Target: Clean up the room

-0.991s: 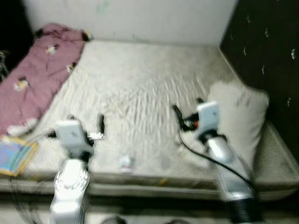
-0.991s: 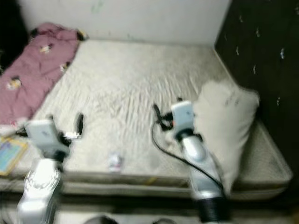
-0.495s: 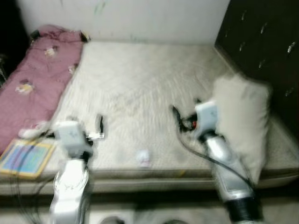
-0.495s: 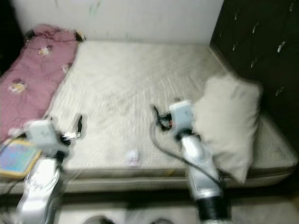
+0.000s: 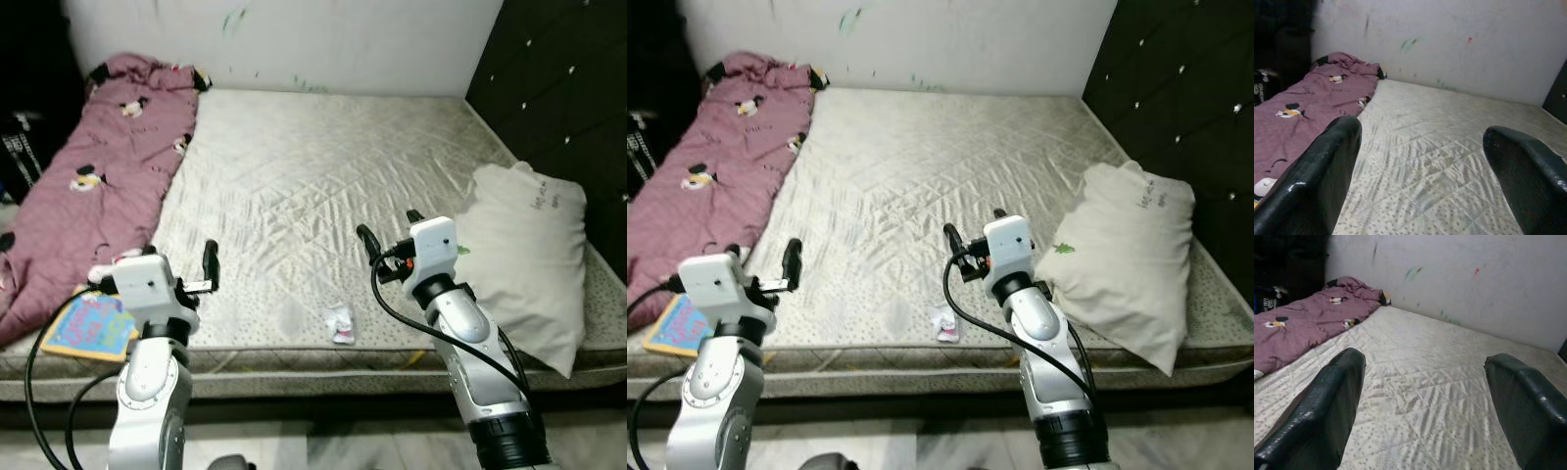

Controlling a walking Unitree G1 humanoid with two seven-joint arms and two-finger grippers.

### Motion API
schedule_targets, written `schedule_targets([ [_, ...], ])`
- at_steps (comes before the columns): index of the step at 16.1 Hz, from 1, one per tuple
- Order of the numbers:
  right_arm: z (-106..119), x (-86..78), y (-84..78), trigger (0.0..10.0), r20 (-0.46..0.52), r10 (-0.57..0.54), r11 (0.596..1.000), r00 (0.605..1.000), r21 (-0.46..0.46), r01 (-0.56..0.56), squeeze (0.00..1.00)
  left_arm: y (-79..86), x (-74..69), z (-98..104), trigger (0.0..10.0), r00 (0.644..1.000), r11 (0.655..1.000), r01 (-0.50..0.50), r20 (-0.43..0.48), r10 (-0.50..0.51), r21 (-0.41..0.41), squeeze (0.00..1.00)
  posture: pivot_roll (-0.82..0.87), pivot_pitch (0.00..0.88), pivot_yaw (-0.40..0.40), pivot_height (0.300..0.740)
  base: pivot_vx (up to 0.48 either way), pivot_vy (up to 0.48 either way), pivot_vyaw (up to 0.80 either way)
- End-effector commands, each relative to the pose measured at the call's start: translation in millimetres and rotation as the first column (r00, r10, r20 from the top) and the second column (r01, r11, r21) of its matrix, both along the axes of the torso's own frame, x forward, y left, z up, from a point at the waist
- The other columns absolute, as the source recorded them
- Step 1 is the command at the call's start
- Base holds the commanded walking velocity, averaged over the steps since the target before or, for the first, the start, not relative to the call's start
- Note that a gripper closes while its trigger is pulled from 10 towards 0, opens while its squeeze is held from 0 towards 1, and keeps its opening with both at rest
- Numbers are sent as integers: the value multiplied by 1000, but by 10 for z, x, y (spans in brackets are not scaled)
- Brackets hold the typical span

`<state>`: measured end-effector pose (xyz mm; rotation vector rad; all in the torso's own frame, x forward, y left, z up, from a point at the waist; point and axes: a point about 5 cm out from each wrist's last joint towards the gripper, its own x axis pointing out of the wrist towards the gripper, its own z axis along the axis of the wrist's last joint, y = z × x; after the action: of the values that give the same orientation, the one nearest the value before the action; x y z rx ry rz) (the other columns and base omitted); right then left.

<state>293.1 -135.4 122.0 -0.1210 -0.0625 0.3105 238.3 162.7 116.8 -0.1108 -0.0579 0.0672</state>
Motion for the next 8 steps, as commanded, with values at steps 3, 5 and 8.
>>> schedule_targets([
  [3,24,8,-56,10000,8,-17,1000,1000,-7,17,0,-27,13,39,10000,1000,1000,19,16,-19,0,0,17,17,-46,740,0,0,0],
  [5,26,15,-57,10000,6,-18,1000,1000,-7,18,0,-30,12,47,10000,999,1000,29,20,-29,-2,0,16,23,-47,740,0,0,0],
  [8,27,15,-59,10000,4,-21,1000,1000,-5,21,0,-40,4,47,10000,999,999,41,23,-41,-6,0,15,24,-46,740,0,0,-702],
])
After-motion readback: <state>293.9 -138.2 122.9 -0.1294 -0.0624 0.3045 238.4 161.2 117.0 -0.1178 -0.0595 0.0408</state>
